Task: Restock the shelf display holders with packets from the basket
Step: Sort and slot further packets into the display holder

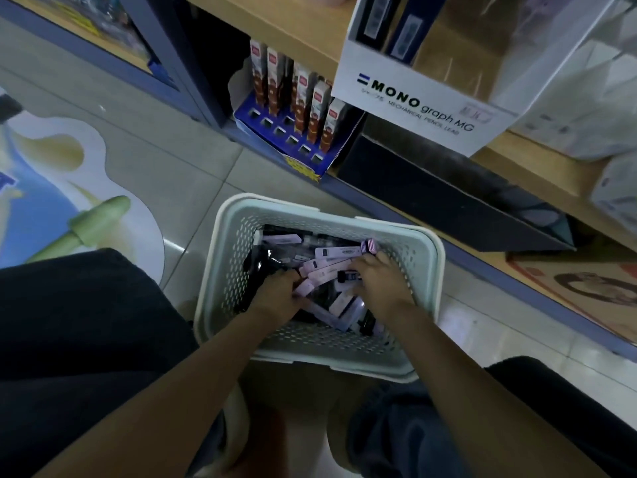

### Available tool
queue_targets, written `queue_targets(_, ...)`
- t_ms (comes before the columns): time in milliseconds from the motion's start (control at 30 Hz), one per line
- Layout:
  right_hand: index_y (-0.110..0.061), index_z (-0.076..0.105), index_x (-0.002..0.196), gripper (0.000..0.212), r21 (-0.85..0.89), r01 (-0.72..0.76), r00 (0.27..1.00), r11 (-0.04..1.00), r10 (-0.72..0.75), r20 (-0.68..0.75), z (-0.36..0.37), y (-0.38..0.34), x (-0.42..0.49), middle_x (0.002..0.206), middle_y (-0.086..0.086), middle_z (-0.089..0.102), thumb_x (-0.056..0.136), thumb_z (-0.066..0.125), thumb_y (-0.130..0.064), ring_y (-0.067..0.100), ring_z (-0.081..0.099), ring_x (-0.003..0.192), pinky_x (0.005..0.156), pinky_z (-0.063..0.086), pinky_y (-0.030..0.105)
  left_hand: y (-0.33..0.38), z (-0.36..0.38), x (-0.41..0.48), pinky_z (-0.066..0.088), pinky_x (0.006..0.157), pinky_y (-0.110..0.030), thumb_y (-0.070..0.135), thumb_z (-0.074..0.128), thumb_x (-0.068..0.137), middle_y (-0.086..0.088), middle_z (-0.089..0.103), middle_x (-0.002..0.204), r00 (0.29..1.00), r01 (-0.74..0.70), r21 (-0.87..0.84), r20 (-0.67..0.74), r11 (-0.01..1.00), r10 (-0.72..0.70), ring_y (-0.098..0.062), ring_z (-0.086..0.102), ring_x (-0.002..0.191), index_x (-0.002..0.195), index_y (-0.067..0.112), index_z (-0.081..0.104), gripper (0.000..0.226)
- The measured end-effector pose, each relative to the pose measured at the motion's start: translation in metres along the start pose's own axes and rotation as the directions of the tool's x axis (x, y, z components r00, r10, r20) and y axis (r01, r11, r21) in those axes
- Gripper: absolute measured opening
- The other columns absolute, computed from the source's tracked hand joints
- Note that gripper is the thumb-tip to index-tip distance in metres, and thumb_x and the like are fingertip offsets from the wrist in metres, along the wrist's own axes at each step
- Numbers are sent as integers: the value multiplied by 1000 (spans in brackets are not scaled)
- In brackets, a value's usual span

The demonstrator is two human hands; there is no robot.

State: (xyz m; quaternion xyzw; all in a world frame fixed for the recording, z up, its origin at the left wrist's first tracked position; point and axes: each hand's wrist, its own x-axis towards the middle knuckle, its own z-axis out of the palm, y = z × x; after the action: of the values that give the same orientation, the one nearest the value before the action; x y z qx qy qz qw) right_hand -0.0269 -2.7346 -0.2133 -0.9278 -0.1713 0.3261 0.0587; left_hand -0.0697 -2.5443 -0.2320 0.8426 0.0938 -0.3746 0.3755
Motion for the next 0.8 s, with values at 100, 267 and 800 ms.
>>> queue_targets(100,-15,42,136,49,-89,-4,1000,996,4,4,-2,-3,-1,136,4,43,91,54,-31,24,31,128,109,19,30,1,2,-2,39,92,-29,11,56,91,-14,53,123,999,15,14,-31,1000,-15,-26,50,114,122,-2,52,34)
queue_targets(267,-7,32,136,55,-259,-7,999,966,15,30,6,-11,-7,139,11,37,86,56,-11,28,31,127,108,22,35,4,-2,-12,50,71,-29,8,43,97,-9,58,95,984,118,-368,-85,922,-159,-26,57,88,107,1,43,12)
queue_targets(800,-5,45,133,39,828,-221,975,515,133,177,-27,-47,-28,133,11,51,99,46,-24,25,49,121,91,36,26,34,-19,-61,51,81,-40,7,43,98,-17,61,100,964,160,-854,28,495,-263,-25,62,84,96,7,54,11)
